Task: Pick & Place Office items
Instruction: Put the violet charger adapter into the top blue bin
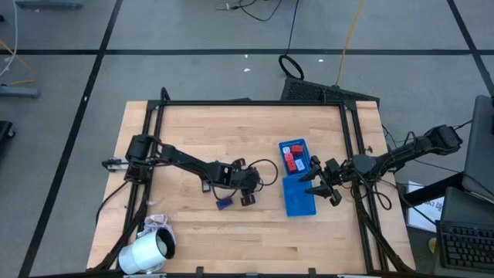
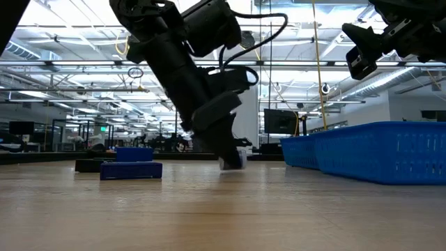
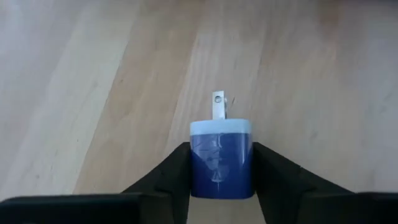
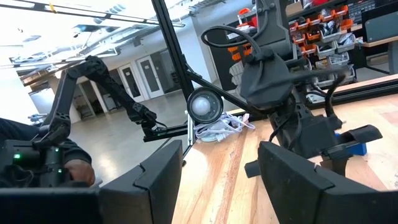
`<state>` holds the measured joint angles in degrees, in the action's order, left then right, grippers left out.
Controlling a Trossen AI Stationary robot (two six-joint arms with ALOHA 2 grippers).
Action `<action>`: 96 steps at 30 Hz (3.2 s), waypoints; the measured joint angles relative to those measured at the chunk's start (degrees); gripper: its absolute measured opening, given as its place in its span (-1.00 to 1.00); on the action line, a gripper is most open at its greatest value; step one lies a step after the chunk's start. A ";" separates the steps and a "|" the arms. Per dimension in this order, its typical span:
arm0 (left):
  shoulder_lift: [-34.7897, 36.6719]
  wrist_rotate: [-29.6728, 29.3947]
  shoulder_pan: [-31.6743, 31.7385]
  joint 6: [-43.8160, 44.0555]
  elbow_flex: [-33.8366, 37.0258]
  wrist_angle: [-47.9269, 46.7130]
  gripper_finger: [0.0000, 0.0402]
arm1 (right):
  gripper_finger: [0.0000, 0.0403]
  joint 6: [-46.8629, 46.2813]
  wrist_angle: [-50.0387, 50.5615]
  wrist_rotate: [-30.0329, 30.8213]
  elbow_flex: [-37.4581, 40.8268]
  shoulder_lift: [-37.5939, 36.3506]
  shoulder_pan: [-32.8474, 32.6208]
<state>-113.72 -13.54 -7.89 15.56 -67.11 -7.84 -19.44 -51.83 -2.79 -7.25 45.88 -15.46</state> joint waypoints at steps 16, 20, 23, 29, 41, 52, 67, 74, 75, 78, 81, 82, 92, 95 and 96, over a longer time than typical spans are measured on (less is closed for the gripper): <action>2.45 2.45 -1.78 -3.83 0.02 21.37 -0.33 | -0.01 -2.82 0.54 4.89 -0.07 1.72 -0.07; 3.04 3.03 -1.99 -3.89 0.02 21.52 -0.33 | -0.01 -1.10 3.30 11.05 0.02 5.93 -2.11; 3.13 3.08 -2.04 -3.63 0.00 21.54 -0.33 | -0.01 1.16 3.46 17.61 -0.91 10.39 -3.31; 3.09 3.06 -2.00 -3.85 0.00 21.27 -0.33 | -0.01 2.18 3.36 17.77 -6.57 19.44 -3.39; 3.09 2.99 -3.18 -4.99 0.00 21.44 -0.33 | 0.15 3.67 2.11 17.11 -12.78 32.81 -2.96; 3.09 1.49 -3.85 -4.95 0.00 21.47 -0.33 | 0.26 0.84 2.12 9.93 -16.99 39.43 0.28; 3.17 1.99 -4.04 -4.86 -0.09 21.29 -0.33 | -0.01 2.34 3.32 7.39 -18.51 38.91 0.79; 3.15 1.49 -4.97 -4.57 -0.09 21.16 -0.33 | 0.03 2.23 3.28 7.03 -18.51 38.91 0.79; 3.15 1.51 -5.01 -4.57 -0.09 21.16 -0.33 | 0.02 2.23 3.28 7.02 -18.51 38.91 0.79; 3.15 1.47 -5.25 -4.46 -0.09 20.58 -0.33 | 0.00 2.19 3.32 6.93 -18.51 38.91 0.76; 3.15 1.49 -5.32 -4.25 -0.11 19.76 -0.33 | 0.01 2.13 3.32 5.64 -18.51 38.91 0.78; 3.15 1.48 -5.32 -3.97 -0.11 19.67 -0.33 | 0.01 2.11 3.32 5.29 -18.51 38.91 0.79; 3.11 1.60 -5.36 -3.96 -0.11 19.74 -0.33 | -0.01 0.82 3.28 4.17 -18.51 38.91 0.79; 3.11 1.59 -5.36 -3.96 -0.11 19.72 -0.33 | 0.00 0.77 3.28 4.18 -18.51 38.91 0.79; 3.11 1.60 -5.36 -3.96 -0.11 19.72 -0.33 | 0.00 0.74 3.28 4.17 -18.51 38.91 0.79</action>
<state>-110.61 -11.94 -13.26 11.60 -67.22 11.88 -18.70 -48.56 1.39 -25.76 84.79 -14.68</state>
